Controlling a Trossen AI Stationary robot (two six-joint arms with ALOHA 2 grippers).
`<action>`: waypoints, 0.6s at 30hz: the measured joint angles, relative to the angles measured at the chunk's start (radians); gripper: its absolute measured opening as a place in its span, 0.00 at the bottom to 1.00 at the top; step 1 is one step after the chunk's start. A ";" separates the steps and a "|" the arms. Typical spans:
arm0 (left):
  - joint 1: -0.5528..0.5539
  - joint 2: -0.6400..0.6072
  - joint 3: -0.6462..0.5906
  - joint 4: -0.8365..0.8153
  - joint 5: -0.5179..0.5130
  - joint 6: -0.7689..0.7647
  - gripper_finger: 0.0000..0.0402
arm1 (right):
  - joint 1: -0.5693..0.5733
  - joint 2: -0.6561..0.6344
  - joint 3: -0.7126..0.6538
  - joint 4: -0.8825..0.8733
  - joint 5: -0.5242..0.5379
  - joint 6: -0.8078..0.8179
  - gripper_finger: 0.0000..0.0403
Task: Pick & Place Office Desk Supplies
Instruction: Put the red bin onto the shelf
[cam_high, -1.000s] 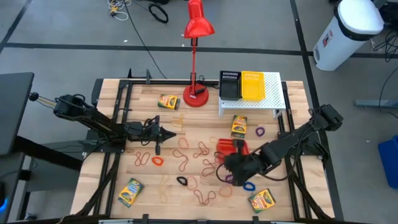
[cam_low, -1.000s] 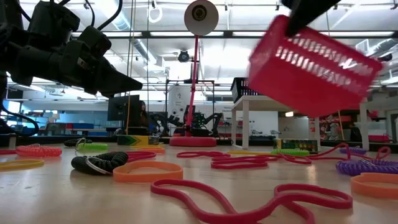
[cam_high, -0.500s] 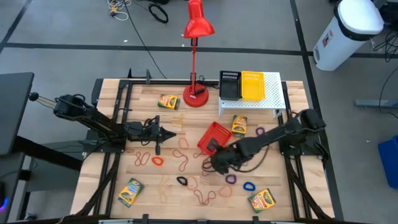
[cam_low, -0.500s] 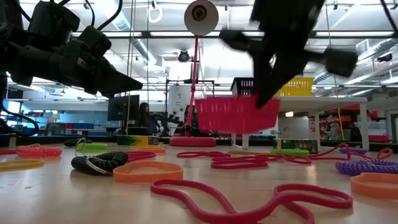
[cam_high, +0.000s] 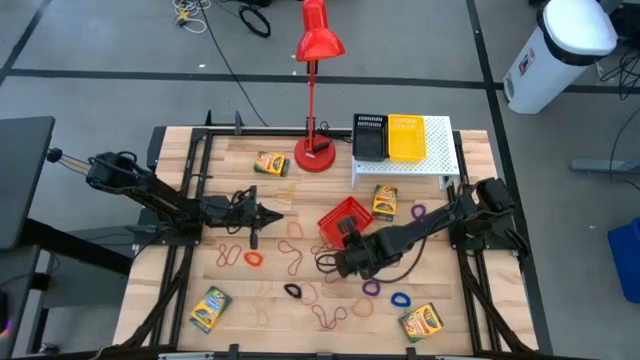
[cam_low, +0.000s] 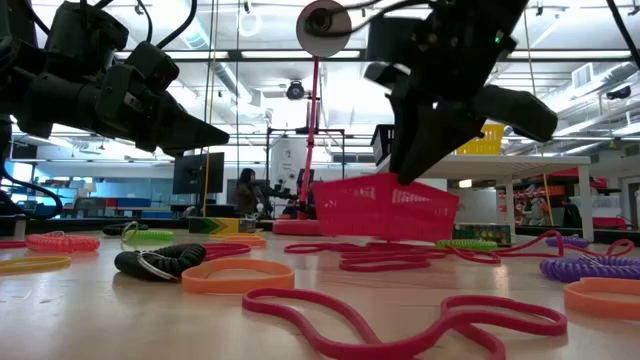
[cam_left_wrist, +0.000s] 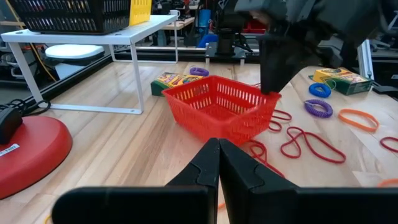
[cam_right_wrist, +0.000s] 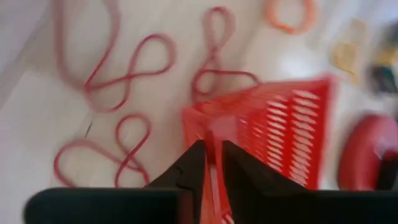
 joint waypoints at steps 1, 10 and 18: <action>0.000 0.000 0.000 0.000 0.000 0.000 0.03 | 0.009 -0.004 0.000 -0.007 0.021 0.048 0.21; 0.000 0.000 0.000 0.005 -0.001 0.000 0.03 | 0.032 -0.017 0.001 0.003 -0.024 0.415 0.47; 0.000 0.000 0.000 0.007 0.000 0.000 0.03 | 0.031 -0.047 0.014 0.008 0.001 0.591 0.45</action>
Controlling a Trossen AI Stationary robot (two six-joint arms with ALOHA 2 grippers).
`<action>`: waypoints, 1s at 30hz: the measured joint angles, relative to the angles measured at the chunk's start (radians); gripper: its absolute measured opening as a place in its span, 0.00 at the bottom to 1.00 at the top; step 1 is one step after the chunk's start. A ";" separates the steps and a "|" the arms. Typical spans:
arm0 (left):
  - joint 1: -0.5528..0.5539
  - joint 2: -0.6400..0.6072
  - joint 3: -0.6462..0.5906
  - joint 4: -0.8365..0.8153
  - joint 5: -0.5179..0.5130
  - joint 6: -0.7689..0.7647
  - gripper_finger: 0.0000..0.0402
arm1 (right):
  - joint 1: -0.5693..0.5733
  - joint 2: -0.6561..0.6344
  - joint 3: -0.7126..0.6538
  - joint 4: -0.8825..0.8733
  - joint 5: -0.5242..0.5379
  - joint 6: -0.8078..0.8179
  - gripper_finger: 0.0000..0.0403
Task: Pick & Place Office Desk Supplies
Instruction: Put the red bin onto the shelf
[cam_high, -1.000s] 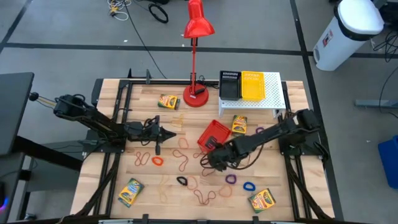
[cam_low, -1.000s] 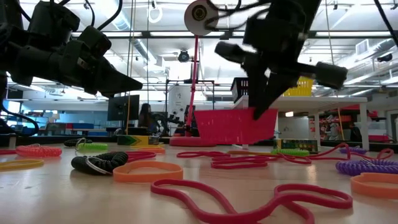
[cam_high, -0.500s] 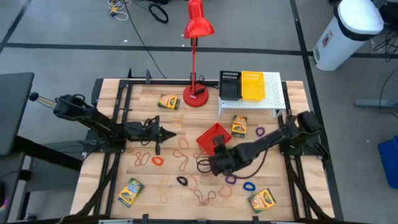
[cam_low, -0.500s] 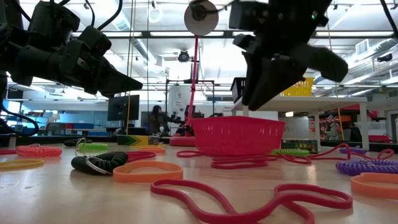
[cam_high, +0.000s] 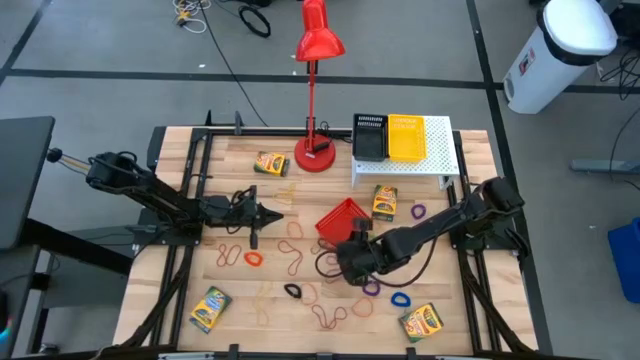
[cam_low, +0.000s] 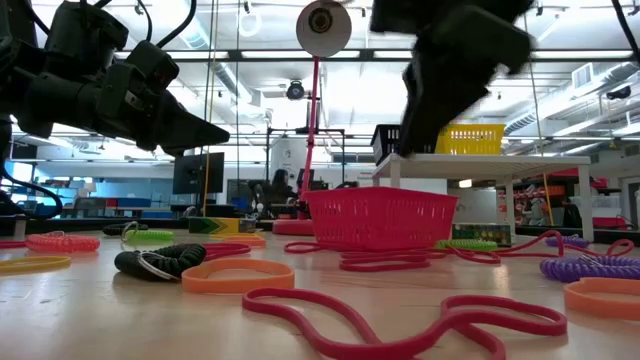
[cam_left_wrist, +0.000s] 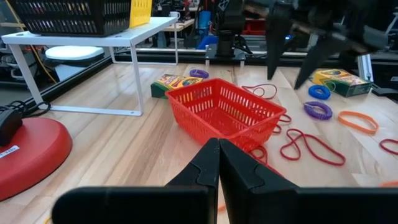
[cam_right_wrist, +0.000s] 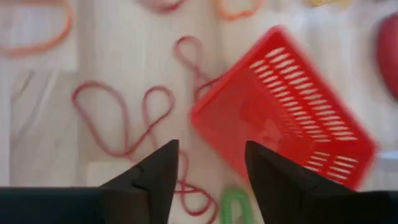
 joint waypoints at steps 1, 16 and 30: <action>0.000 0.000 0.000 0.001 0.000 0.000 0.03 | 0.000 -0.002 0.005 0.023 0.034 0.038 0.41; 0.000 0.000 0.000 0.009 -0.007 0.000 0.03 | -0.111 0.119 0.186 -0.012 -0.142 0.246 0.04; 0.000 0.000 0.000 0.011 -0.008 0.000 0.03 | -0.165 0.182 0.257 -0.095 -0.179 0.234 0.36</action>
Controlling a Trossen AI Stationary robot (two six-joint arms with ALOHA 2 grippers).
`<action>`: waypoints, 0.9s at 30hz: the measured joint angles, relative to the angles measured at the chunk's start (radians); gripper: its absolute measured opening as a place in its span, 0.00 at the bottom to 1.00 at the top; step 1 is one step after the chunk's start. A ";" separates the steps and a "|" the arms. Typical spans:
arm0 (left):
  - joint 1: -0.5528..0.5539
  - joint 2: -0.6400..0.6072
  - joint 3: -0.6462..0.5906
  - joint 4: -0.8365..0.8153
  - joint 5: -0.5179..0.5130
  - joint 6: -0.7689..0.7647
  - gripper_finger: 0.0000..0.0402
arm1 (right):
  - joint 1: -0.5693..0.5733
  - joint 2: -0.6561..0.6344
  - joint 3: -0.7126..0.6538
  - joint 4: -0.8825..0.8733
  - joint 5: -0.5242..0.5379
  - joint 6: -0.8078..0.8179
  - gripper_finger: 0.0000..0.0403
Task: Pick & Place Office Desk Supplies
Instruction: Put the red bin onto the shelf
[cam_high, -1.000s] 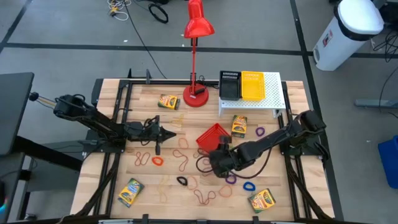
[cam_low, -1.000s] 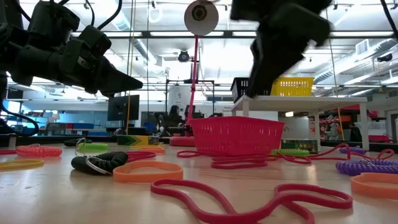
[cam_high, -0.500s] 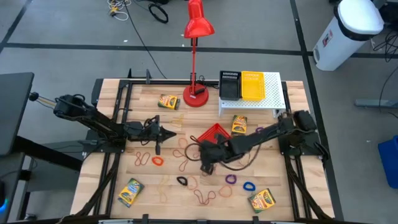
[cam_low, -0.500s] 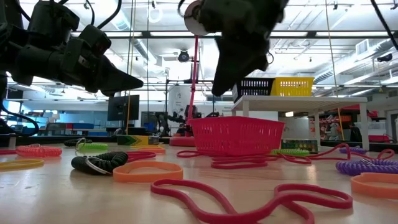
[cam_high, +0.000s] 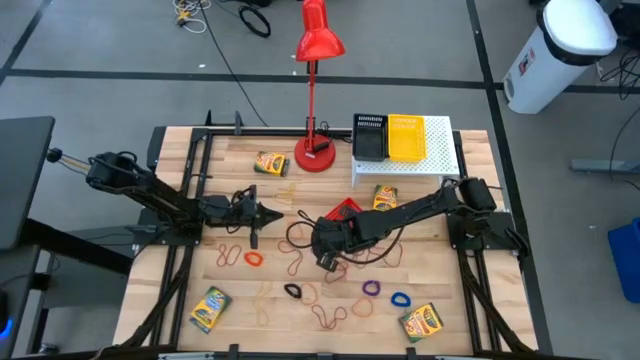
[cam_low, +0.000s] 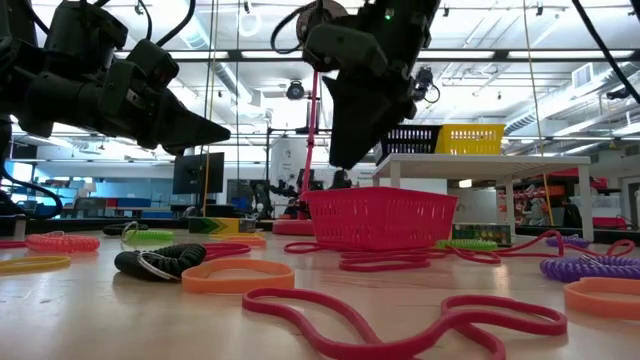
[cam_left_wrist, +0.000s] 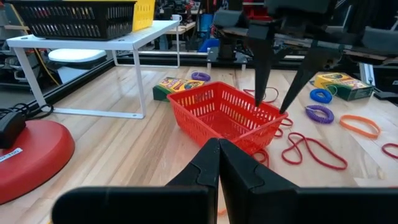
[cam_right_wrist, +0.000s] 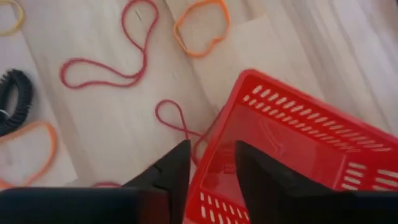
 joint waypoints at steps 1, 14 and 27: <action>0.000 0.000 0.000 0.000 0.000 0.000 0.03 | 0.000 0.000 -0.010 0.017 0.000 0.007 0.37; 0.000 0.000 0.000 0.001 0.000 0.000 0.03 | -0.027 0.062 -0.074 0.099 -0.045 -0.069 0.26; 0.000 0.000 0.000 0.001 0.000 0.000 0.03 | 0.072 0.008 -0.074 0.071 -0.003 -0.249 0.06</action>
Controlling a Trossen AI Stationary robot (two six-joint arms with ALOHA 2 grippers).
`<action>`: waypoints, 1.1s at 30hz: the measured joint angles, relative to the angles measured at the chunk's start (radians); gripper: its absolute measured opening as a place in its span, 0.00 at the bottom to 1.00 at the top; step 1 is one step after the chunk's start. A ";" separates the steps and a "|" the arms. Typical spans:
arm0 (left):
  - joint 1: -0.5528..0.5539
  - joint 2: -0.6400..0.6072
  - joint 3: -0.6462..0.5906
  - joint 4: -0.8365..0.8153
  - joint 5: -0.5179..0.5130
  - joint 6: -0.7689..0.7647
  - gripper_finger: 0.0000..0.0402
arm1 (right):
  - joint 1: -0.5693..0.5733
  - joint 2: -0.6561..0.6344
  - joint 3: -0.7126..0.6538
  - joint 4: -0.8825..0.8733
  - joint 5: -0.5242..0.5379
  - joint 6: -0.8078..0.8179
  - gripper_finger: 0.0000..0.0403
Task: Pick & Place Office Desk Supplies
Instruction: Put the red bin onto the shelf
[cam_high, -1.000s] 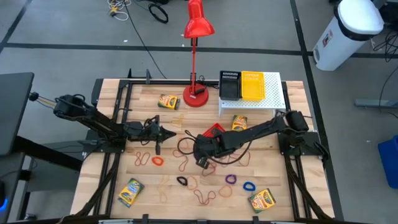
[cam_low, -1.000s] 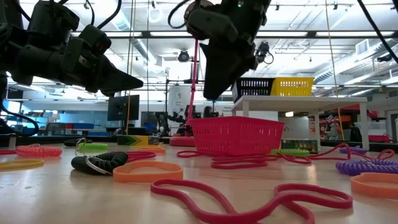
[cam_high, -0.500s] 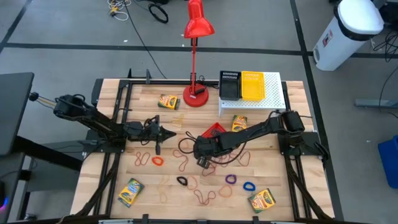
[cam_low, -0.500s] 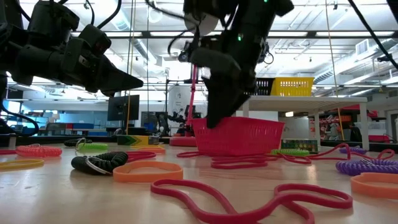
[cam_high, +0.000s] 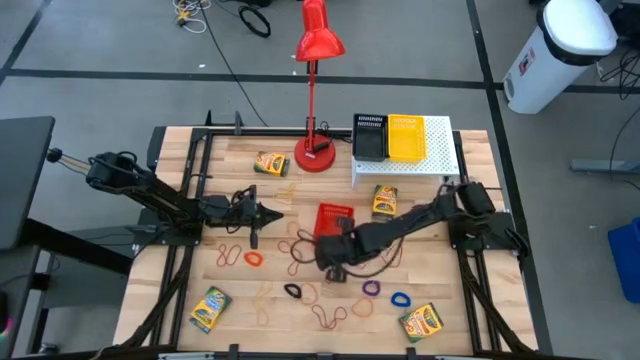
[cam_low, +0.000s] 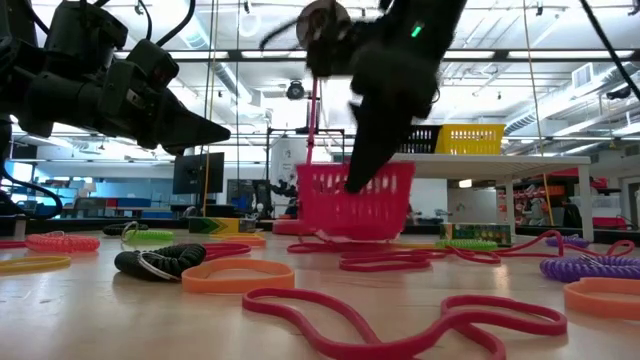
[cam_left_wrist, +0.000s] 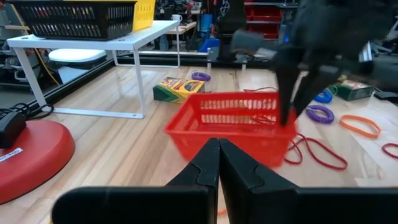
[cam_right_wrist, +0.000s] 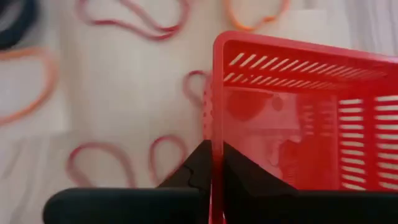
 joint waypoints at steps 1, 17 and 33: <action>0.000 0.000 0.000 0.000 0.001 0.000 0.03 | 0.015 -0.012 0.000 -0.002 0.005 -0.006 0.05; 0.000 0.000 0.000 0.003 0.000 0.000 0.03 | 0.259 -0.416 0.000 -0.520 0.398 -0.083 0.04; 0.000 0.000 0.000 0.003 0.000 0.000 0.03 | -0.100 -0.918 -0.102 -0.818 0.380 -0.297 0.02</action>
